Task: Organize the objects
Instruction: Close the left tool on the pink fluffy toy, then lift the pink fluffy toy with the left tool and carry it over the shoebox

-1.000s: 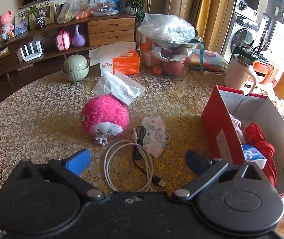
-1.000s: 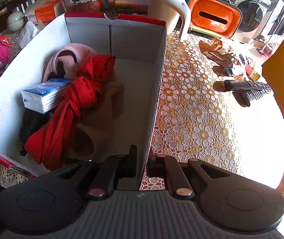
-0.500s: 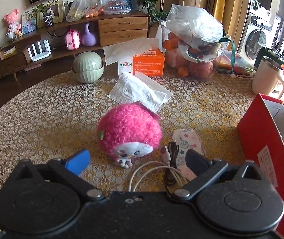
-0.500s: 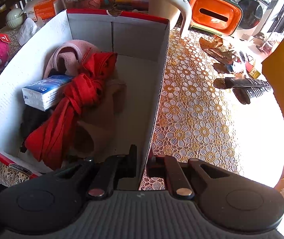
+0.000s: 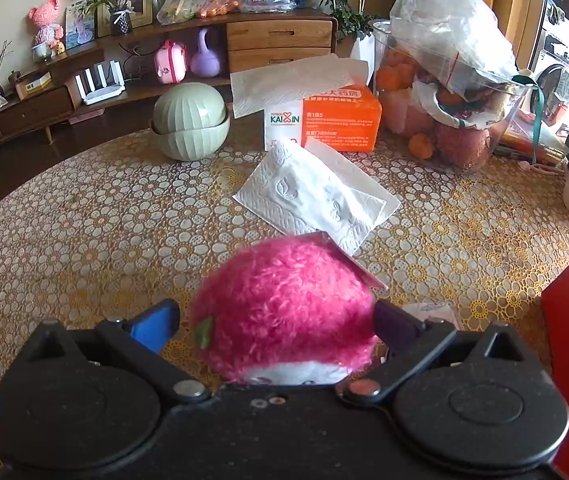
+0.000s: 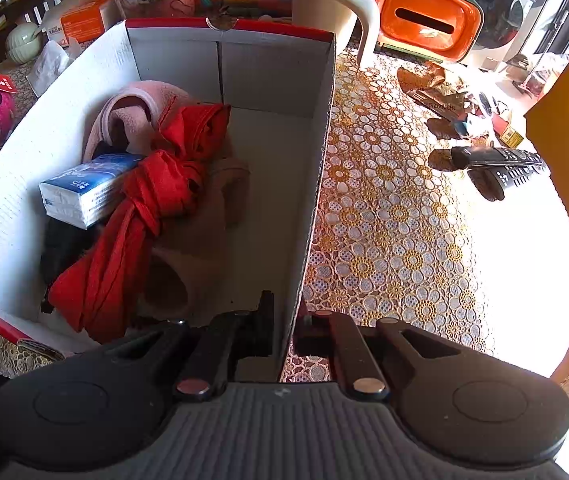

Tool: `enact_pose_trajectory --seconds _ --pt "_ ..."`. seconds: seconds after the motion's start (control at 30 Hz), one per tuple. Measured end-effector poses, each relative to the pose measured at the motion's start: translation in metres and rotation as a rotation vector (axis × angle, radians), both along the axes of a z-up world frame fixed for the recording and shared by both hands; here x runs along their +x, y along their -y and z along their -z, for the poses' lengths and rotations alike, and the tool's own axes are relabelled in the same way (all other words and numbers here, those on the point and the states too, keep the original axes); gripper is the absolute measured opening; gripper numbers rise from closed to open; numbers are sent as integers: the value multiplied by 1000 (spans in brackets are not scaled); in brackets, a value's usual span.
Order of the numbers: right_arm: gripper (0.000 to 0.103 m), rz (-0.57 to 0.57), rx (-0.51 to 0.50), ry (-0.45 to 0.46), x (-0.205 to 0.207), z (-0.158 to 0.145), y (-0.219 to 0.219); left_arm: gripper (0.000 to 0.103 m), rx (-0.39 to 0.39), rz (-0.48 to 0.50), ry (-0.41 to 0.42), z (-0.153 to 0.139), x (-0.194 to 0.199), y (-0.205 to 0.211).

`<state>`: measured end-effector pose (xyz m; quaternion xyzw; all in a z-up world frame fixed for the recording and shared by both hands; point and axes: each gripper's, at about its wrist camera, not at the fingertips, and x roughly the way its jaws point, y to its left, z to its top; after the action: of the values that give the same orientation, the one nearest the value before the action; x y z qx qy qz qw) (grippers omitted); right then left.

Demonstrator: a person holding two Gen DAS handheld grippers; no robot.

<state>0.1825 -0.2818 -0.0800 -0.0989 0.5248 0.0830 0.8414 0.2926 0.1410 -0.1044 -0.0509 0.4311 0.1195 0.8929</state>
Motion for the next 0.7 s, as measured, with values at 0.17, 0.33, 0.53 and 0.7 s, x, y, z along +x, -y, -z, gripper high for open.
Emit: enact_pose_trajectory --seconds 0.17,0.33,0.53,0.7 --pt "8 4 8 -4 1 0 2 102 -10 0 2 8 8 0" --pt "8 10 13 -3 1 1 2 98 -8 22 3 13 13 5" --pt "8 18 23 -2 1 3 3 86 3 49 11 12 10 10" --pt "8 21 27 1 1 3 4 82 2 40 12 4 0 9"
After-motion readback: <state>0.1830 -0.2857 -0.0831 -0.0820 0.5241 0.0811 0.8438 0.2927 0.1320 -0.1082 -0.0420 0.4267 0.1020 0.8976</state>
